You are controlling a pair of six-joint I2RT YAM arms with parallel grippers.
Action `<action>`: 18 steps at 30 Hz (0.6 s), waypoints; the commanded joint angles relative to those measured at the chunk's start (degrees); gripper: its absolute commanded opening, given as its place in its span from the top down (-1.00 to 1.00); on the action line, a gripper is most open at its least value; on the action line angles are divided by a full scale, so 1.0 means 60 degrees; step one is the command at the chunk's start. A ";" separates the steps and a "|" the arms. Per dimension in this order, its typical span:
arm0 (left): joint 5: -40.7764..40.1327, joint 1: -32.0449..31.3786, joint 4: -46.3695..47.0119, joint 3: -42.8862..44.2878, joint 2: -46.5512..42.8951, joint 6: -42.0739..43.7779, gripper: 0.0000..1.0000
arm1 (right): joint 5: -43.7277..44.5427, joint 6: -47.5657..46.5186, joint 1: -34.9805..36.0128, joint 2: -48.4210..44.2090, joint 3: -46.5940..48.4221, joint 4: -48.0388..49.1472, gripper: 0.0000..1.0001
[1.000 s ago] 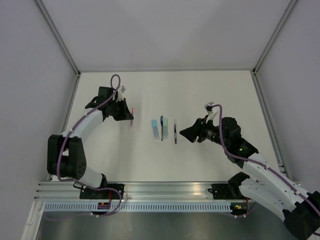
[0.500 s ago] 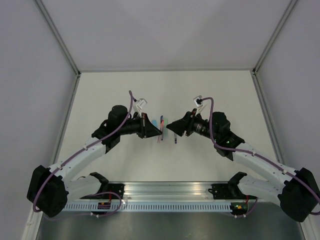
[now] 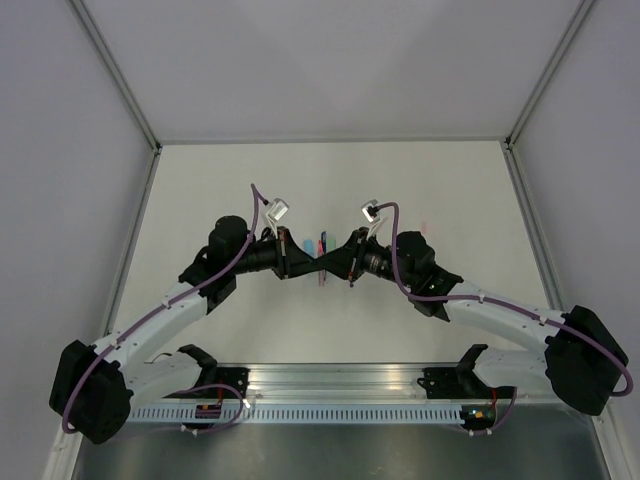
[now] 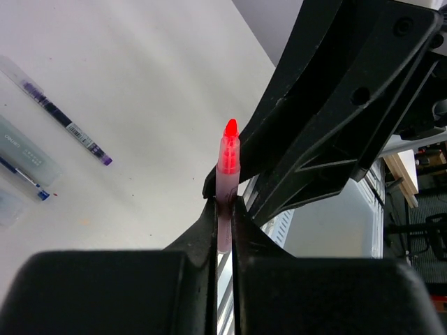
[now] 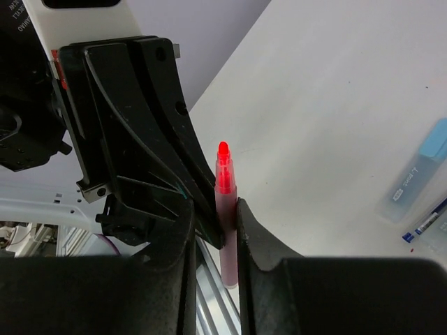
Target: Insert the pens into the pen caps
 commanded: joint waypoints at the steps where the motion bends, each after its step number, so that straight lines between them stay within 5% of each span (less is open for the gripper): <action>1: 0.0377 -0.0125 0.0737 -0.0017 -0.0351 -0.0102 0.95 | 0.0602 0.0136 0.0196 0.0260 0.0312 0.0867 0.62; 8: 0.0304 -0.0125 0.0693 -0.0178 -0.0468 -0.0014 0.95 | 0.0837 0.0254 0.0197 0.0289 0.0399 0.1000 1.00; 18: 0.0815 -0.0125 0.1846 -0.0368 -0.0556 -0.0626 0.95 | 0.0442 0.0692 0.0197 0.0128 0.0048 0.1907 1.00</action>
